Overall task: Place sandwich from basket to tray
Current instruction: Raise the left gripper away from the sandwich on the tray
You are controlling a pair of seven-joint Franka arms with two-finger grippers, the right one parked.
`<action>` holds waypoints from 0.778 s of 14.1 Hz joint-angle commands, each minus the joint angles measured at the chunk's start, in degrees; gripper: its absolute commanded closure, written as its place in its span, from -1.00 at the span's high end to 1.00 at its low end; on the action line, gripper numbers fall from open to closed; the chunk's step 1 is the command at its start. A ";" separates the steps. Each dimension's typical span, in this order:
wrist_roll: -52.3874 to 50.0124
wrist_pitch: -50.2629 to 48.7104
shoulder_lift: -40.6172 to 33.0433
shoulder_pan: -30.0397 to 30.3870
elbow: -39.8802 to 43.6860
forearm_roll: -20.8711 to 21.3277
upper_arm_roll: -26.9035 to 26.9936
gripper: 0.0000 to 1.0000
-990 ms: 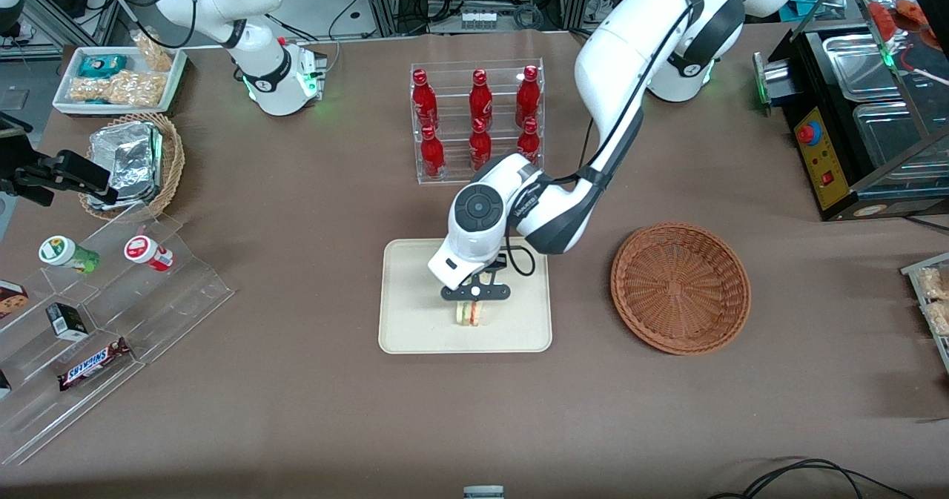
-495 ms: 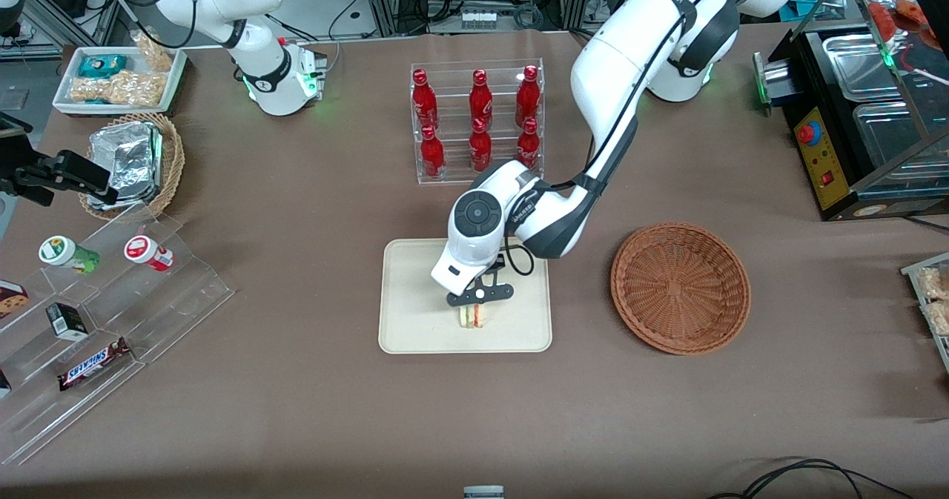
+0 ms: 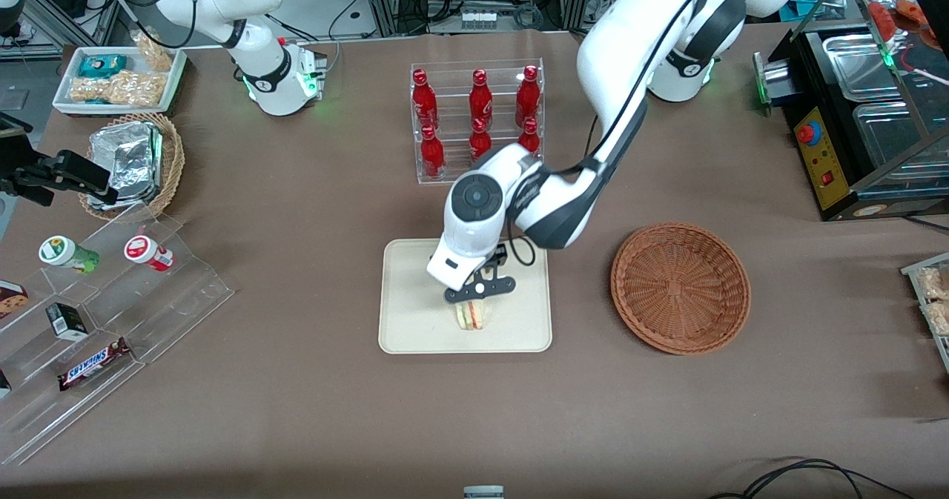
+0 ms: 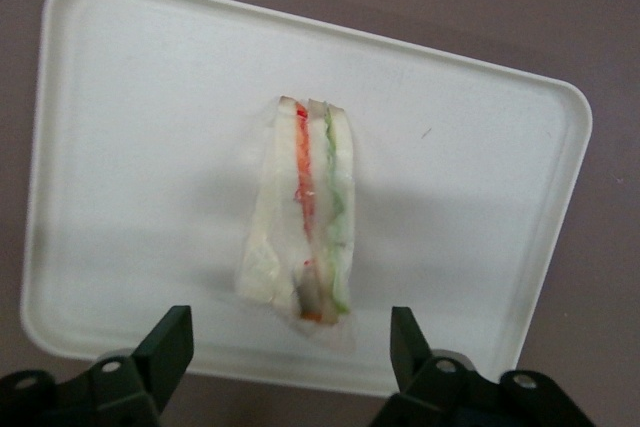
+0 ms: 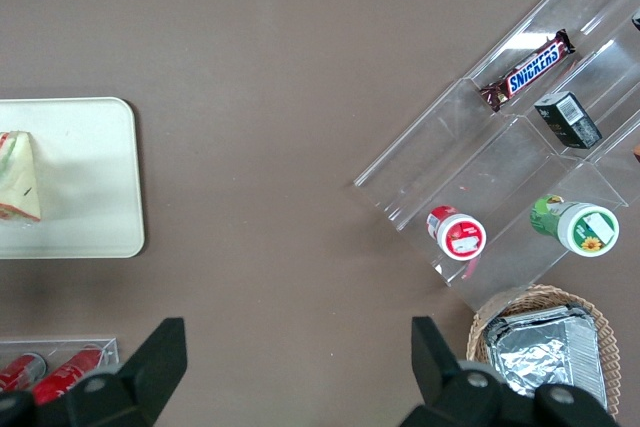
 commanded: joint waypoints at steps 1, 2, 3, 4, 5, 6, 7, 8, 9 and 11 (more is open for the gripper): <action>-1.35 -8.37 -9.75 1.35 -2.23 0.68 0.42 1.00; -2.58 -11.87 -11.86 2.40 -3.19 0.50 0.51 1.00; -2.24 -16.17 -14.15 4.76 -3.98 0.42 0.51 1.00; -2.24 -19.08 -16.00 7.13 -5.30 0.07 0.33 1.00; -1.19 -19.55 -17.93 9.33 -8.09 -0.11 0.33 1.00; 0.82 -19.55 -20.21 10.31 -10.99 -0.20 0.33 1.00; 3.45 -19.47 -22.76 12.50 -14.85 -0.20 0.42 1.00; 5.56 -19.20 -25.39 14.52 -18.37 -0.29 0.33 1.00; 8.11 -18.77 -28.47 16.72 -22.15 -0.29 0.33 1.00; 14.86 -19.02 -34.00 20.67 -28.48 -0.29 0.33 1.00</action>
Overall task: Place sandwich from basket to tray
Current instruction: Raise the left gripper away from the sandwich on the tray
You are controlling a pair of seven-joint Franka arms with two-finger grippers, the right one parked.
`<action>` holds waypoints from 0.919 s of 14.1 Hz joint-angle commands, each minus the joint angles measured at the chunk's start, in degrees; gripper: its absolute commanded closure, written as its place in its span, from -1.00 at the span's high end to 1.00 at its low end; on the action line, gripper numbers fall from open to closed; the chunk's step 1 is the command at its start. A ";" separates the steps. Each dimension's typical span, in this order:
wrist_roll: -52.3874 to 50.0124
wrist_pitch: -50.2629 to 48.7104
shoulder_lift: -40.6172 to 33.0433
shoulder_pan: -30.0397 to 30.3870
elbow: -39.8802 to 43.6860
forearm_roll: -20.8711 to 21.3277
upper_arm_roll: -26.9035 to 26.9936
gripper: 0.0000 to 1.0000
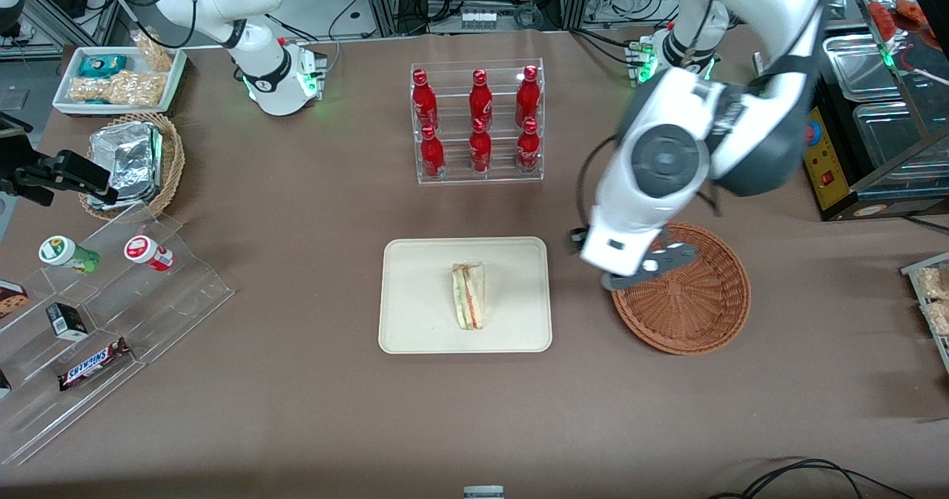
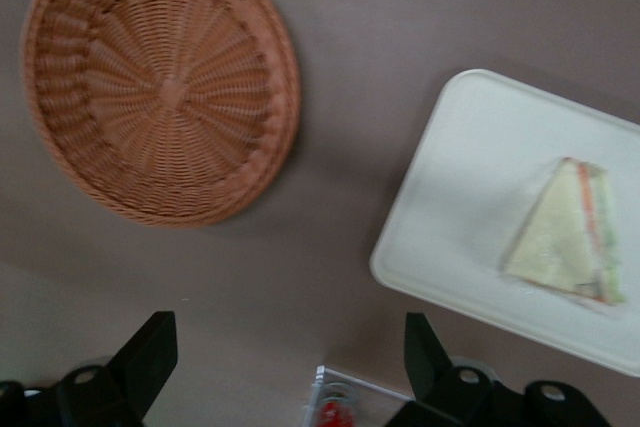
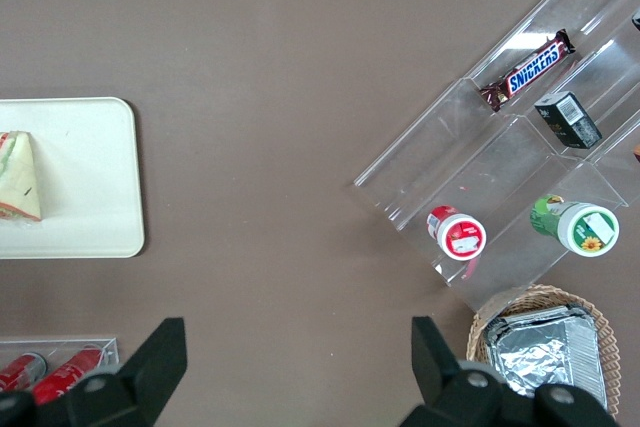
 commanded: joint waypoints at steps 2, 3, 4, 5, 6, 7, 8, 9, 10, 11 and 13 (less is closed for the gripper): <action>14.38 0.73 -15.98 8.31 -17.65 -0.13 -0.50 1.00; 17.30 0.12 -18.46 10.17 -19.35 -0.13 -0.50 1.00; 20.81 -1.71 -20.05 12.80 -19.89 -0.13 -0.50 1.00; 24.15 -3.82 -20.85 14.66 -19.63 -0.13 -0.50 1.00; 28.19 -5.49 -21.99 16.33 -19.45 -0.13 -0.50 1.00; 31.80 -6.64 -23.22 18.26 -19.63 -0.13 -0.41 1.00; 35.66 -7.87 -24.02 20.54 -19.45 -0.21 -0.41 1.00; 39.36 -8.23 -24.29 23.17 -19.02 -0.13 -0.50 1.00; 42.00 -8.58 -24.46 24.16 -17.80 -0.13 -0.50 1.00; 43.68 -8.59 -24.55 25.30 -16.74 0.05 -0.50 1.00; 45.28 -8.06 -24.55 27.15 -13.93 -0.21 -0.41 1.00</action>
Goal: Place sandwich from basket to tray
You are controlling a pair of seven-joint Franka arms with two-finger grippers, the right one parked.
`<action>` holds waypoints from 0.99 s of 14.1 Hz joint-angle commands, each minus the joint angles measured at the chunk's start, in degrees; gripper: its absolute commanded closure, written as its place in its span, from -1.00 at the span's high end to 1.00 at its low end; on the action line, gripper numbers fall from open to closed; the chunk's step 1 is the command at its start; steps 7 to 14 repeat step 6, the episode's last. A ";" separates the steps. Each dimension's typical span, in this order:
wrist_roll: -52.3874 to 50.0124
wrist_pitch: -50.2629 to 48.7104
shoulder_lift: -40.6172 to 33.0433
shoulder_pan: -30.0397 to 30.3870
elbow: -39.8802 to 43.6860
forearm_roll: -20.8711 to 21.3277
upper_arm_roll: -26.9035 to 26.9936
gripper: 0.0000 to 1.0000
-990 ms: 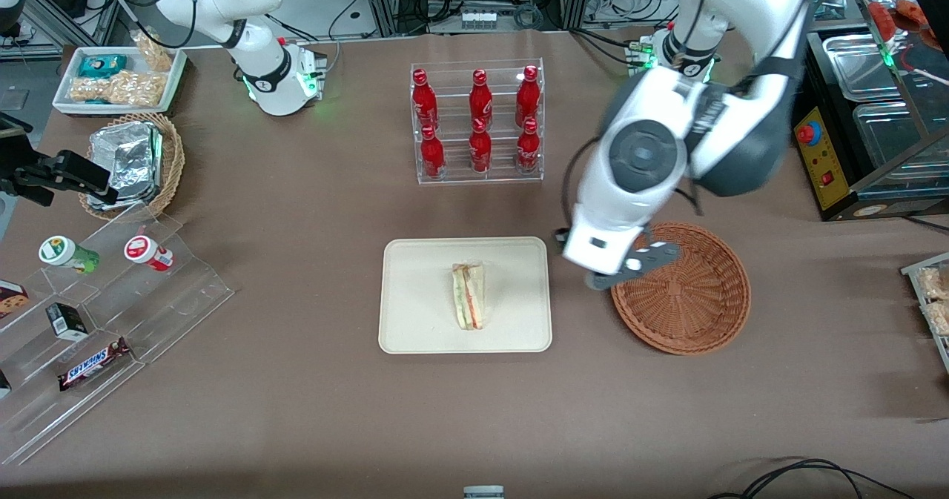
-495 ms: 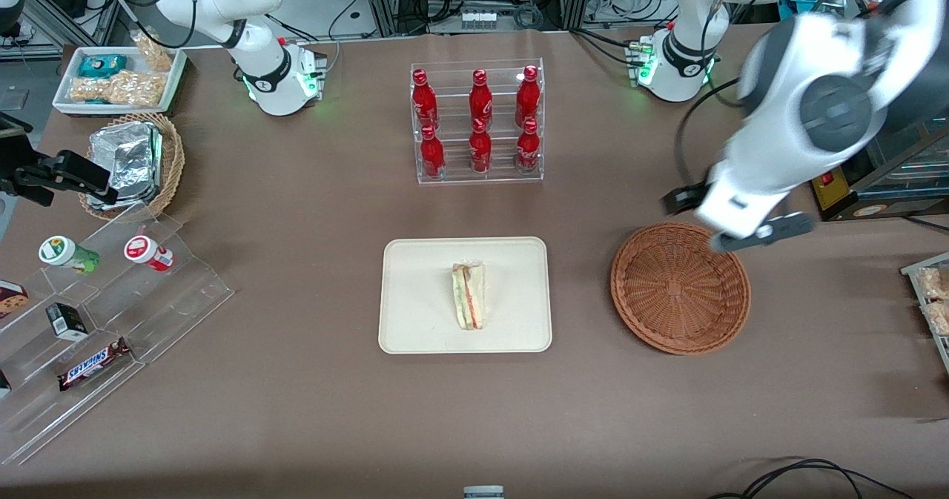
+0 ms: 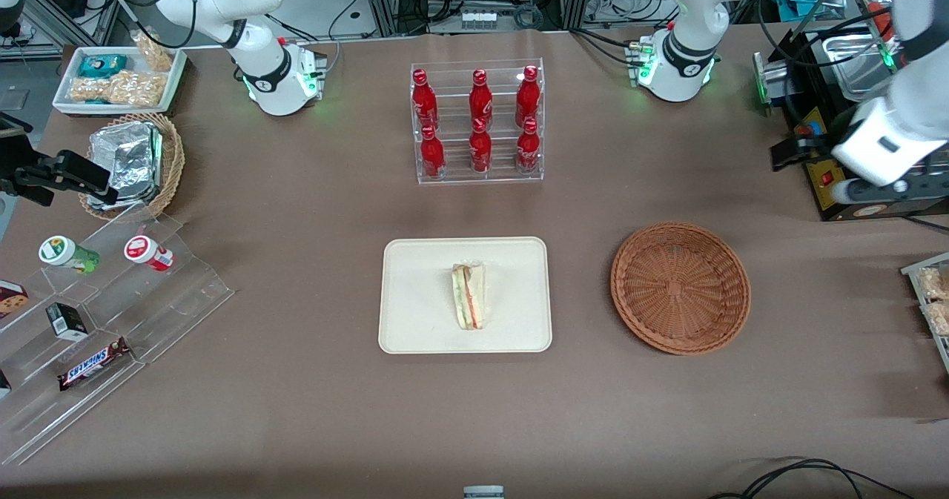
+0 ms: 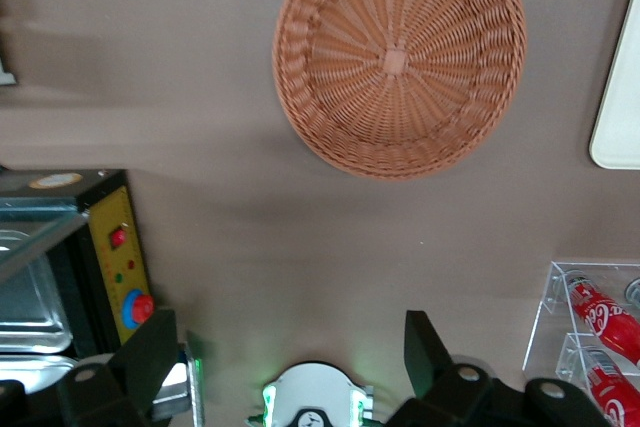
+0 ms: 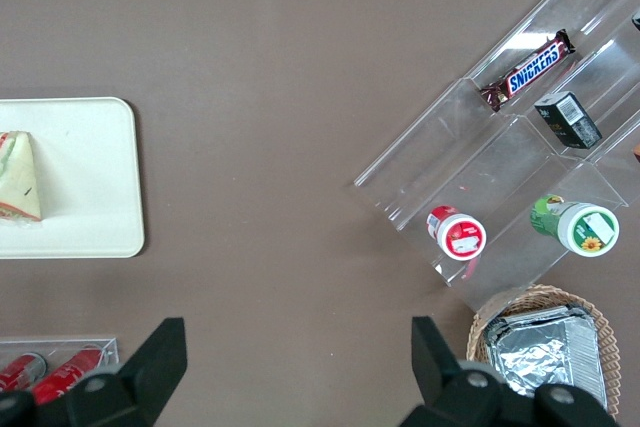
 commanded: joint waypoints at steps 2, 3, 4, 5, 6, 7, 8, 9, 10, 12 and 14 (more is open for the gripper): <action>2.38 0.15 -0.14 1.14 4.85 -0.41 2.60 1.00; 2.38 0.77 -0.31 1.04 4.95 -0.50 3.32 1.00; 2.38 1.56 -0.48 1.04 5.04 -1.19 3.41 1.00; 2.38 1.91 -0.57 1.04 5.04 -2.33 3.50 1.00; 2.38 2.09 -0.57 0.96 5.12 -2.87 3.50 1.00; 2.38 2.09 -0.57 0.96 5.12 -2.87 3.50 1.00; 2.38 2.09 -0.57 0.96 5.12 -2.87 3.50 1.00; 2.38 2.09 -0.57 0.96 5.12 -2.87 3.50 1.00; 2.38 2.09 -0.57 0.96 5.12 -2.87 3.50 1.00; 2.38 2.09 -0.57 0.96 5.12 -2.87 3.50 1.00; 2.38 2.09 -0.57 0.96 5.12 -2.87 3.50 1.00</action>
